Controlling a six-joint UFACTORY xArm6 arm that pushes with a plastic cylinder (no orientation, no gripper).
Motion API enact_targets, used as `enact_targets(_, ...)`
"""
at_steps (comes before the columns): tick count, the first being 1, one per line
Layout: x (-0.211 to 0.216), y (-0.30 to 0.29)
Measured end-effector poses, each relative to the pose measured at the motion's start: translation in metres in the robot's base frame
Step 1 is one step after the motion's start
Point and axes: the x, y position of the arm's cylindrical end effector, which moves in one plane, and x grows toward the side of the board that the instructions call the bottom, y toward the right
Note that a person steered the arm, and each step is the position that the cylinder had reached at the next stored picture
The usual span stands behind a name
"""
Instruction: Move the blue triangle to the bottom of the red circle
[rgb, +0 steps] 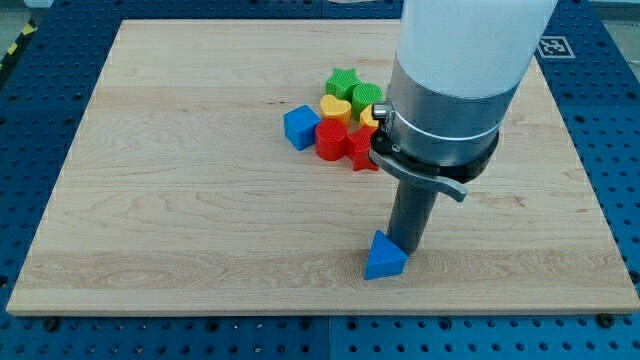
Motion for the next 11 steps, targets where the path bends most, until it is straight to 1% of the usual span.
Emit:
enact_targets(1,0.0,0.022)
enact_targets(2,0.023,0.057)
enact_targets(3,0.054,0.028)
enact_targets(4,0.026,-0.006)
enact_targets(5,0.014,-0.014)
enact_targets(6,0.029,-0.029)
enact_targets(7,0.021,-0.052)
enact_targets(8,-0.012,-0.053)
enact_targets(9,-0.015,-0.049)
enact_targets(10,-0.012,-0.013)
enact_targets(11,-0.018,-0.009)
